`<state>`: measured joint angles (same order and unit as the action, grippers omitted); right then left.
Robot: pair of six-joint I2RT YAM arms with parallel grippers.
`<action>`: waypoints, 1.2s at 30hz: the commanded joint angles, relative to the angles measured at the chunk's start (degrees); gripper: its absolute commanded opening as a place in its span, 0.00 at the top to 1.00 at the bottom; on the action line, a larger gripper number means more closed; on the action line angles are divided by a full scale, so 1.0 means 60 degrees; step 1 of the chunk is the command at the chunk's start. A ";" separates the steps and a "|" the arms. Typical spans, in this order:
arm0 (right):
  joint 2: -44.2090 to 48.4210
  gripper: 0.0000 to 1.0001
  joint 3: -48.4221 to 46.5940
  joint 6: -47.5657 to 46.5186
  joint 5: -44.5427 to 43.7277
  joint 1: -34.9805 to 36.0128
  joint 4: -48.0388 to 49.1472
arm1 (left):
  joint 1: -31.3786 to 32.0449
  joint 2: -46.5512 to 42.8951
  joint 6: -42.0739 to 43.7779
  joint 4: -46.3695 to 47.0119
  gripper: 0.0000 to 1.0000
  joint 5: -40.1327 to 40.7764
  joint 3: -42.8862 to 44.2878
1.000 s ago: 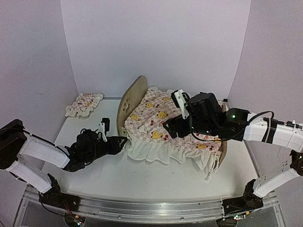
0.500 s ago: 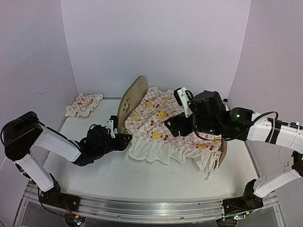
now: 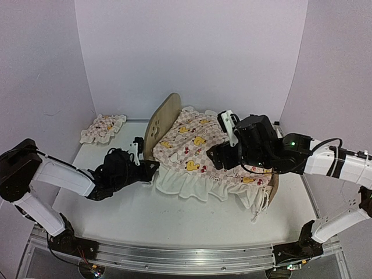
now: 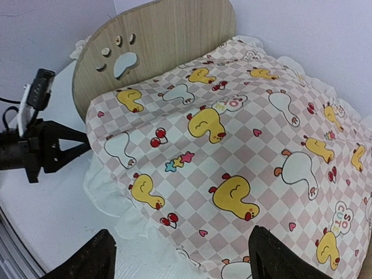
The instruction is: Set up the pet bed
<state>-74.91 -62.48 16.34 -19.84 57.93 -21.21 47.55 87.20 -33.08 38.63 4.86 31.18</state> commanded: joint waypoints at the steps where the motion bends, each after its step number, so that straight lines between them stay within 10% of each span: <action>1: -0.0006 0.25 0.0227 0.1019 -0.0315 -0.0111 -0.1625 | -0.0059 -0.1269 0.0608 -0.2243 1.00 -0.0084 0.0619; 9: -0.0040 0.36 0.0998 0.2281 0.0942 -0.0115 -0.2843 | -0.0059 -0.1166 0.0927 -0.7289 1.00 0.1380 0.2395; 29: 0.0536 0.46 0.2417 0.5510 -0.1079 -0.0500 -0.4285 | -0.0073 -0.0143 0.0712 -0.7531 1.00 0.3809 0.2142; 33: 0.2221 0.34 0.1943 0.4213 -0.0471 -0.0469 -0.3878 | -0.0073 -0.2037 0.1441 -0.8314 0.43 0.2036 0.1957; 36: 0.3240 0.26 0.1763 0.3399 -0.0770 -0.0471 -0.3287 | -0.0585 -0.3565 0.2291 -0.8798 0.25 0.0287 0.2274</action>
<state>-63.40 -48.23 44.16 -23.20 55.27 -45.58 46.96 78.08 -25.67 -9.78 18.04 42.13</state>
